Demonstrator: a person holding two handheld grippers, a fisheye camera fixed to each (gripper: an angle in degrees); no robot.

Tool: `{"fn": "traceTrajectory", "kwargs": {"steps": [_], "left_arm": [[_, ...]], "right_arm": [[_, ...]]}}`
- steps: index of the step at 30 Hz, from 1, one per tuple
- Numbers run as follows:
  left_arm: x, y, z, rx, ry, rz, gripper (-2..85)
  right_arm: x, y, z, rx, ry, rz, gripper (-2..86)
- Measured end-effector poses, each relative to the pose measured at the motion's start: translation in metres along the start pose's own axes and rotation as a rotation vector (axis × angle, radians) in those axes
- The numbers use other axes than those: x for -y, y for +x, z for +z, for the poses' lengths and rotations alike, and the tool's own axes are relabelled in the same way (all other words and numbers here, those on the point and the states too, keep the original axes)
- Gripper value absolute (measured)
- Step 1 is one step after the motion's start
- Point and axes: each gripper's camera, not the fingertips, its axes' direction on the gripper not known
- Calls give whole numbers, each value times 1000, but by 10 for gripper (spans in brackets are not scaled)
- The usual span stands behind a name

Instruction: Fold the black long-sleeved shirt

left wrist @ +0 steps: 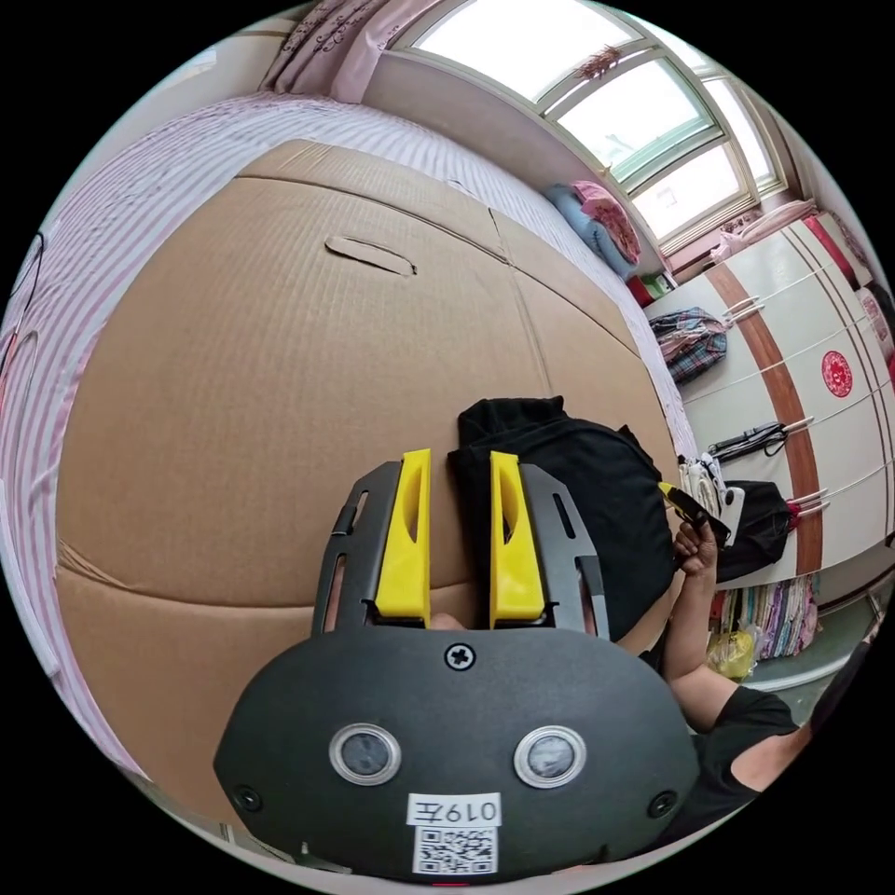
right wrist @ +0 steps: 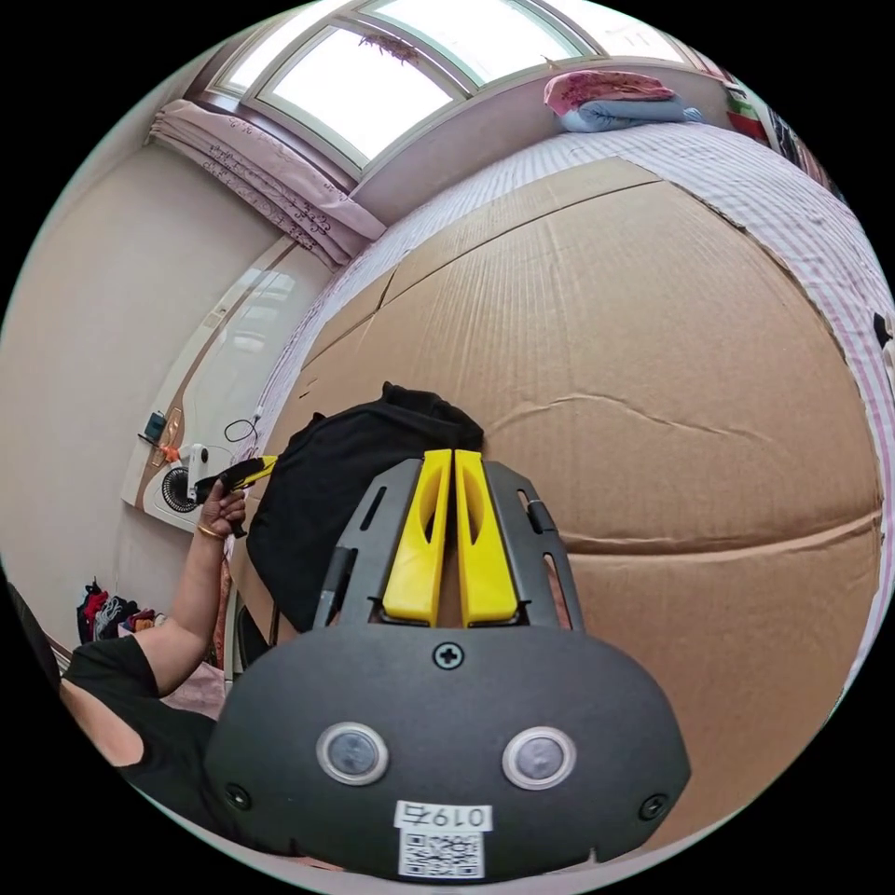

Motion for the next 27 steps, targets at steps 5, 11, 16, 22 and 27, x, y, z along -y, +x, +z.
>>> {"fn": "traceTrajectory", "kwargs": {"steps": [5, 11, 16, 22, 27], "left_arm": [[13, 12, -3, -32, 2, 73, 31], [24, 16, -28, -5, 98, 89, 15], [35, 16, -19, 67, 79, 80, 15], [53, 25, -13, 79, 29, 70, 33], [68, 26, -49, 88, 57, 47, 71]], "right_arm": [[-4, -12, -2, -9, 10, -36, -5], [-11, -16, -11, -10, 49, -28, -5], [-13, -15, -2, -15, 20, 10, -4], [-18, -21, 6, 3, -8, 31, 9], [-25, -31, -6, -15, 0, 8, 55]]}}
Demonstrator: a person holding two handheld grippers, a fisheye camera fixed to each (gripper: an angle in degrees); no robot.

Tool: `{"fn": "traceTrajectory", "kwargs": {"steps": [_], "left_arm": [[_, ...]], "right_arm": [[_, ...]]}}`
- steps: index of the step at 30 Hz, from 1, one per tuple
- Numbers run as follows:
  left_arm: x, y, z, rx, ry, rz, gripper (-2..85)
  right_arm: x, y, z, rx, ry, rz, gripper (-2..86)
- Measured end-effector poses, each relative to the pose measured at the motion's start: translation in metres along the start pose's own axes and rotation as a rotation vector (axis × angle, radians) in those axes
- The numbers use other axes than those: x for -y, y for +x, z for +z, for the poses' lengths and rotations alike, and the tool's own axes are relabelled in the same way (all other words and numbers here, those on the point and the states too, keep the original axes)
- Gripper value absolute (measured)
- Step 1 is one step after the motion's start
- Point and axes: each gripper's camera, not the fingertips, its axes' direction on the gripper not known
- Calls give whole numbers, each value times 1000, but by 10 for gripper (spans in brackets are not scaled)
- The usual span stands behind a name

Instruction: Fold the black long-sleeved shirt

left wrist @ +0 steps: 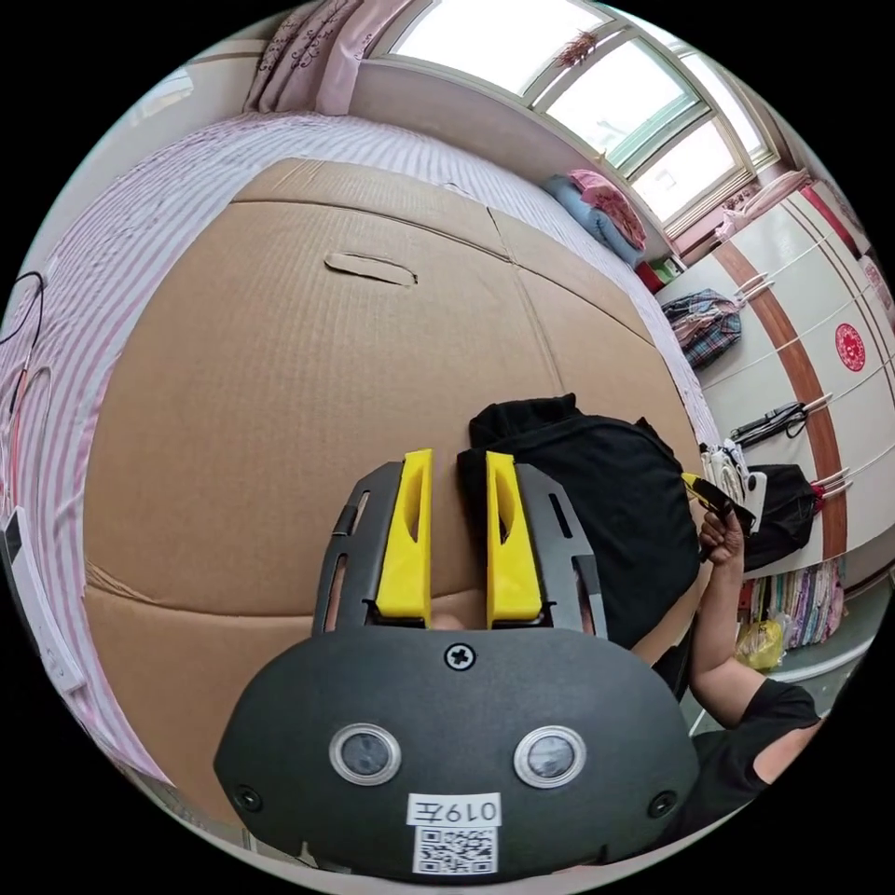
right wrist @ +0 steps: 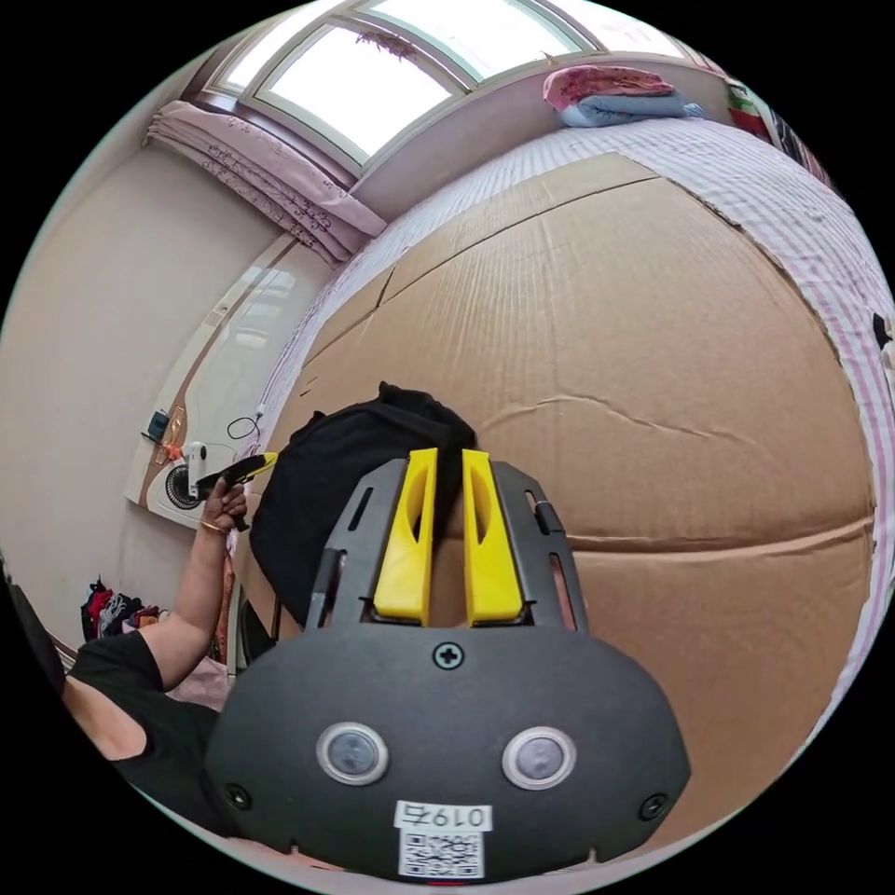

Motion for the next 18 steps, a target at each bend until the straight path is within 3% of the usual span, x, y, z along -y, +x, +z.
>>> {"fn": "traceTrajectory", "kwargs": {"steps": [4, 6, 11, 18], "left_arm": [[11, 13, -28, -26, 75, 23, 71], [29, 58, -29, -71, 88, 150, 65], [71, 187, 7, -40, 12, 494, 63], [115, 279, 87, 116, -169, 657, 63]], "right_arm": [[1, -27, -14, -13, 67, -108, 67], [7, -63, -8, -8, 55, -249, 52], [25, -188, 59, -217, -51, -690, 23], [22, -230, 140, -364, -269, -826, 28]]}}
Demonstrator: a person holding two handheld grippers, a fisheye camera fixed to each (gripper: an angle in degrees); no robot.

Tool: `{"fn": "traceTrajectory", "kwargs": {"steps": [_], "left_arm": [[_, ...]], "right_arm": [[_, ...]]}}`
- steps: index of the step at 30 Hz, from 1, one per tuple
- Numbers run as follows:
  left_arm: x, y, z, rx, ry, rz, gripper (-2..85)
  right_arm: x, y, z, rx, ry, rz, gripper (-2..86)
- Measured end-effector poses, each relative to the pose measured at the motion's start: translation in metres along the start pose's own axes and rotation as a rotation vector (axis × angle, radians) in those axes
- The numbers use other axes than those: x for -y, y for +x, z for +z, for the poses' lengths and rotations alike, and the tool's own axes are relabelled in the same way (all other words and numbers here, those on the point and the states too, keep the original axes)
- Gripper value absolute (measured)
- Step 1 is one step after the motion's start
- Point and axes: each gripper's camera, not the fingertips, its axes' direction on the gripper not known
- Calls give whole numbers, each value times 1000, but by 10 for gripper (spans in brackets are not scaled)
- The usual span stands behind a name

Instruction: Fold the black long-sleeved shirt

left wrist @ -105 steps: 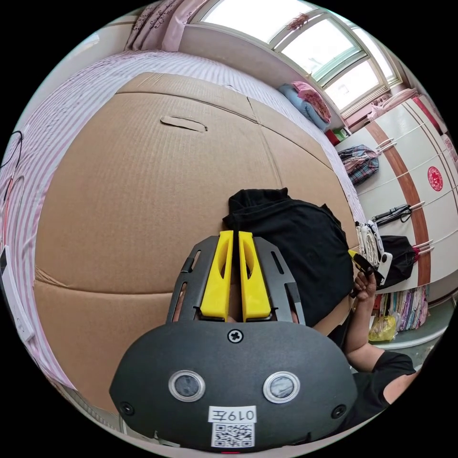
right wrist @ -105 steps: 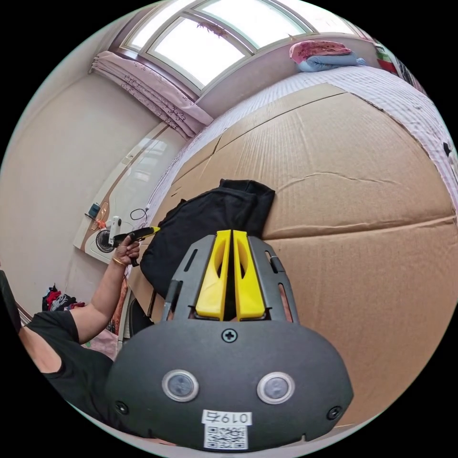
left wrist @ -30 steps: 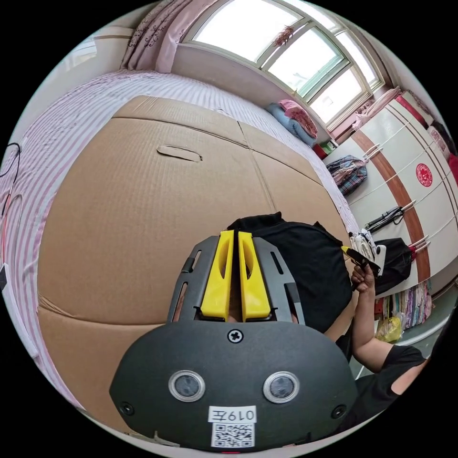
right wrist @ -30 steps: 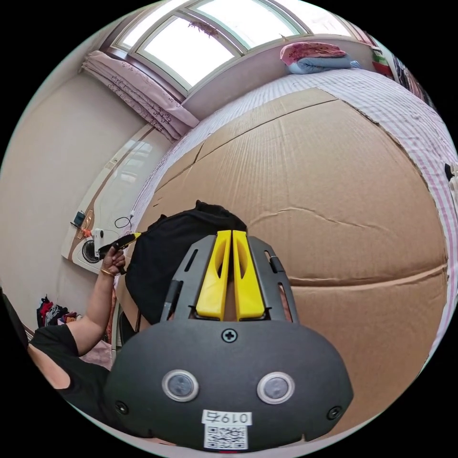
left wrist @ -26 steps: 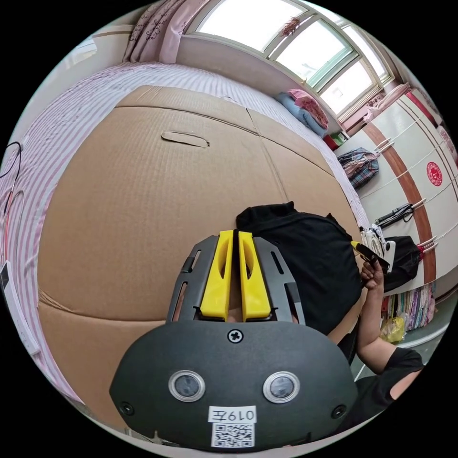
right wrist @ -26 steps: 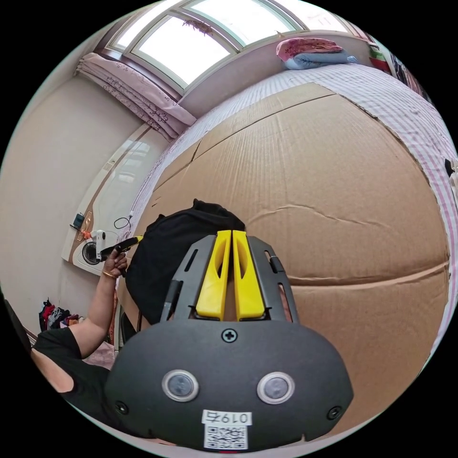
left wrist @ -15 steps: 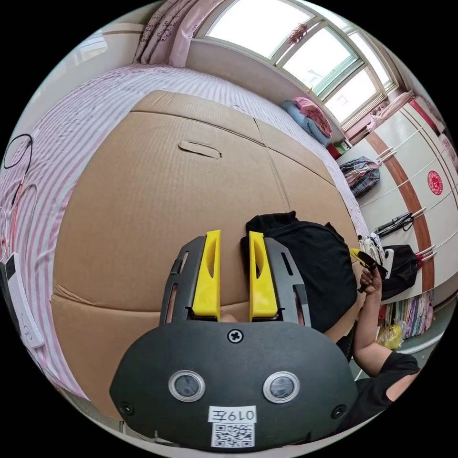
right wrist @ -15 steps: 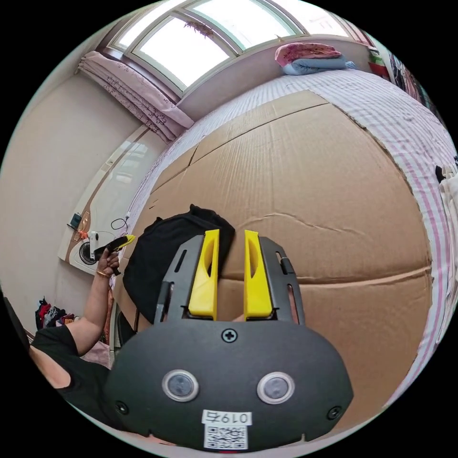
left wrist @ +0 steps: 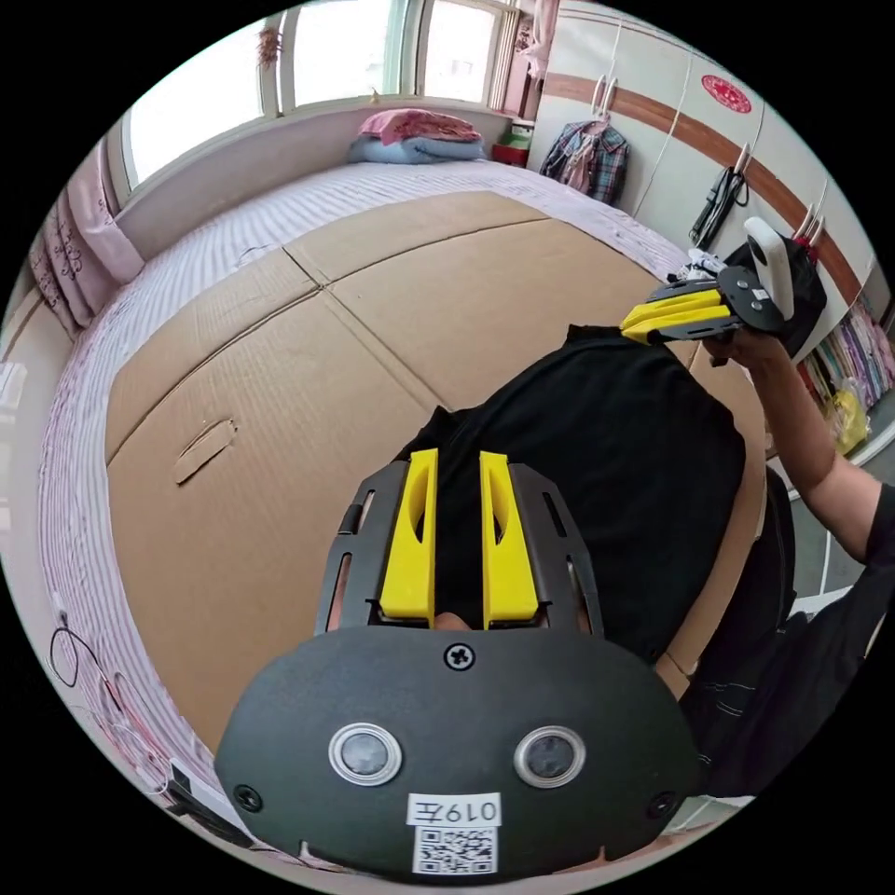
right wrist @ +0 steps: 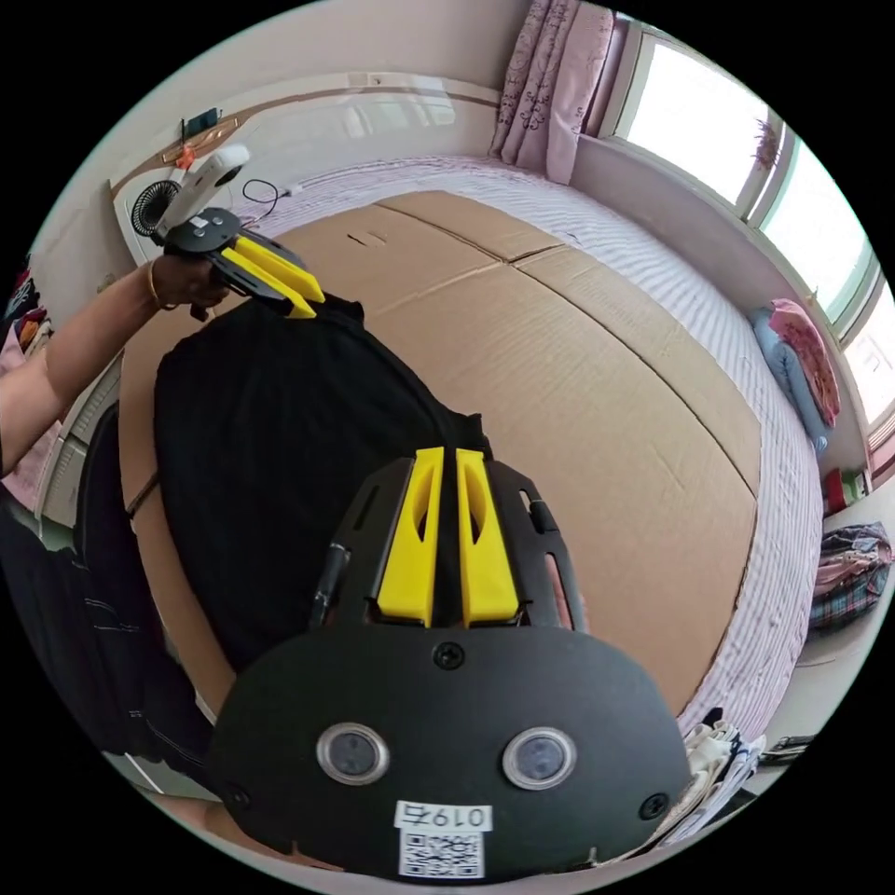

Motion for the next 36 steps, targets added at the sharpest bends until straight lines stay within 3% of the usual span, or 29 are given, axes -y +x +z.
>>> {"fn": "traceTrajectory", "kwargs": {"steps": [9, 22, 36], "left_arm": [[30, -8, -5, -8, 25, -33, 62], [64, -22, -22, 33, 36, -74, 16], [74, -58, -53, 51, 78, -135, 13]], "right_arm": [[5, -15, 23, 6, -16, 28, 51], [14, -24, 25, -17, 1, 77, -5], [-8, -4, 19, 63, 53, 100, 64]]}}
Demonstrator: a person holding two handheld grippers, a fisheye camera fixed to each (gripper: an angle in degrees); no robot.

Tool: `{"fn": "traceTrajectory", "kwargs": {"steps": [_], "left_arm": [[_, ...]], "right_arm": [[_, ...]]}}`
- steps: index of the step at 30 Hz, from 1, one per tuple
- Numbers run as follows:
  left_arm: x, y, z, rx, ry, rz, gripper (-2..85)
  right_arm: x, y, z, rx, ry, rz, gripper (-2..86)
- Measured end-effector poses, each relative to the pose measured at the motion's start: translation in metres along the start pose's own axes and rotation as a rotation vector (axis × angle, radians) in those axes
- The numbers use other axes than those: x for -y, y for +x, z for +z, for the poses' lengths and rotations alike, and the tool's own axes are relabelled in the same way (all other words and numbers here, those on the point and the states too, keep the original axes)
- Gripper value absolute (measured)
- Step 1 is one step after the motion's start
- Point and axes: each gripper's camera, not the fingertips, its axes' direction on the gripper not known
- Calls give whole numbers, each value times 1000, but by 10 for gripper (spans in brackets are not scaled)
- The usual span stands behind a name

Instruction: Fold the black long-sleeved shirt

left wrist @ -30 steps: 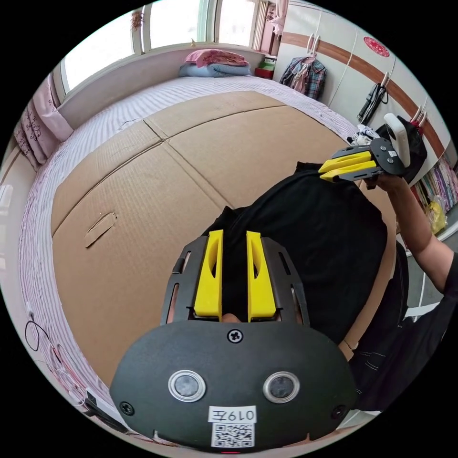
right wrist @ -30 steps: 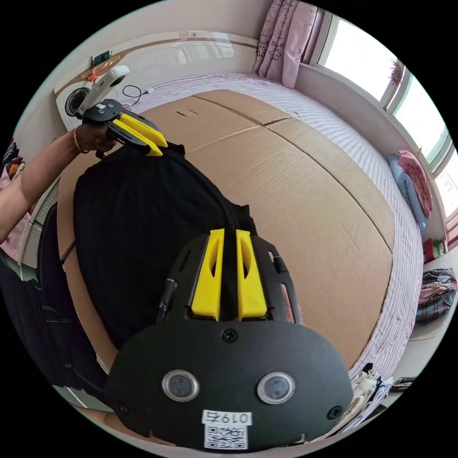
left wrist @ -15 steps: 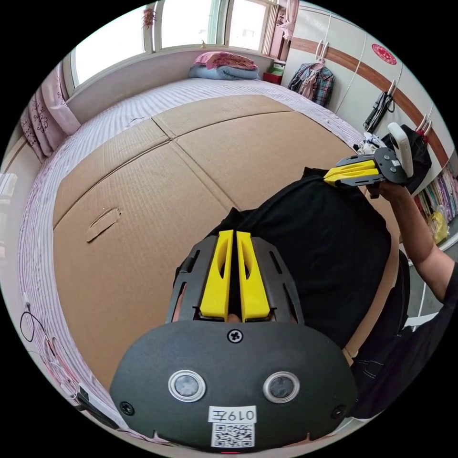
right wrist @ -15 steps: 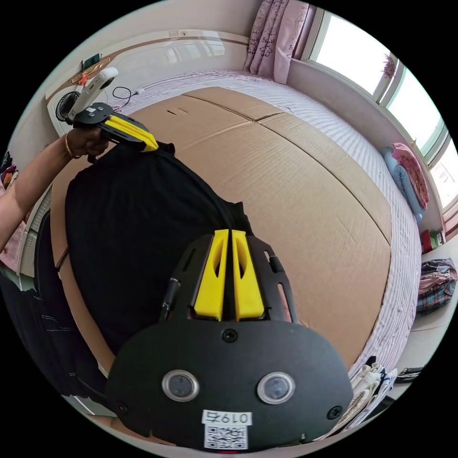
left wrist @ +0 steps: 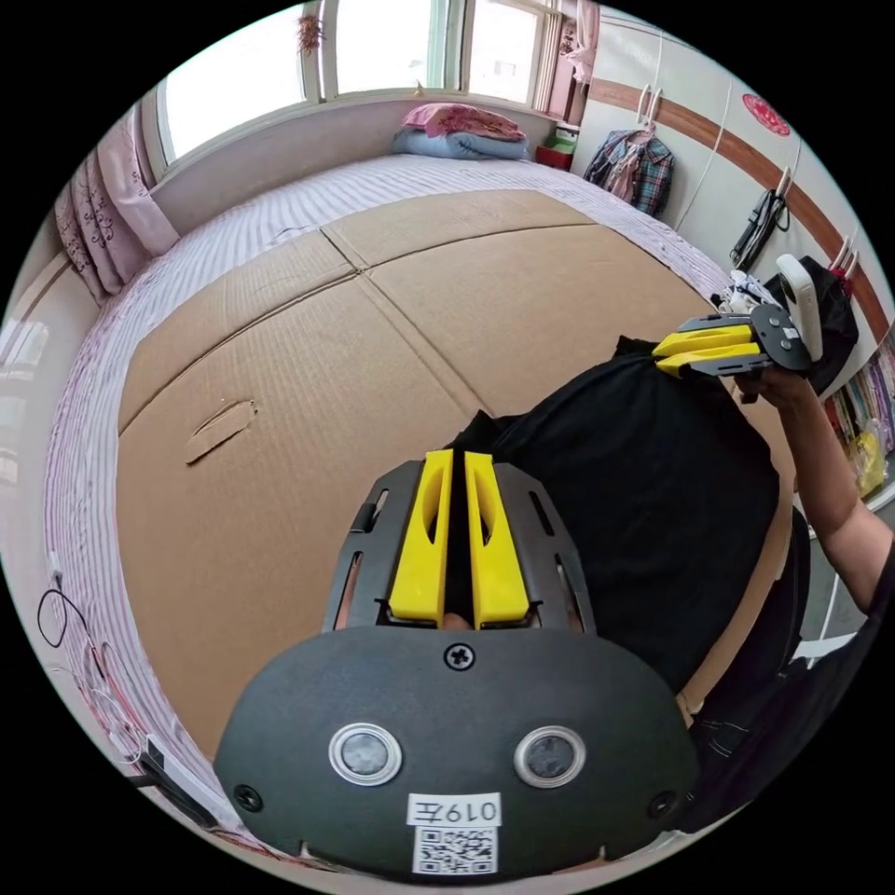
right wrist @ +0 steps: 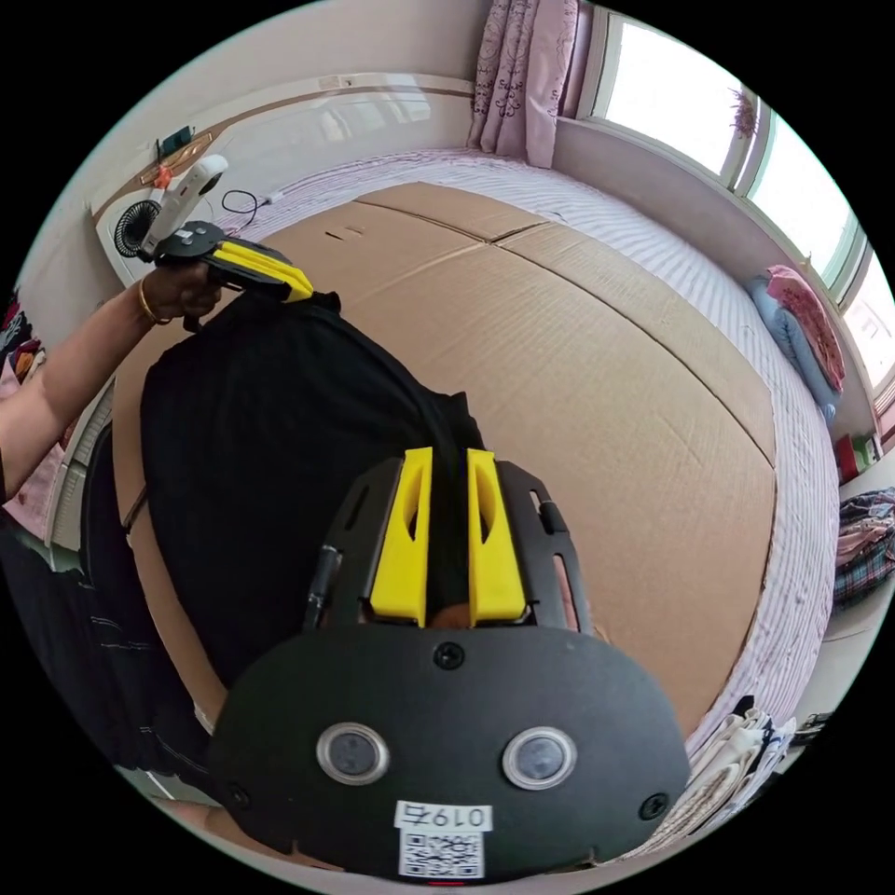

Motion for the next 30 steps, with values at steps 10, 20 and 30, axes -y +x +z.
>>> {"fn": "traceTrajectory", "kwargs": {"steps": [10, 20, 30], "left_arm": [[5, 6, -1, -16, -54, 91, 11], [14, 1, -14, 12, -55, 106, 11], [12, -15, -39, 27, -35, 84, 8]], "right_arm": [[-17, 18, 0, 45, 4, 27, 53], [-30, -1, 24, -23, -23, -9, 13], [-48, -14, 31, -116, -2, 1, -7]]}}
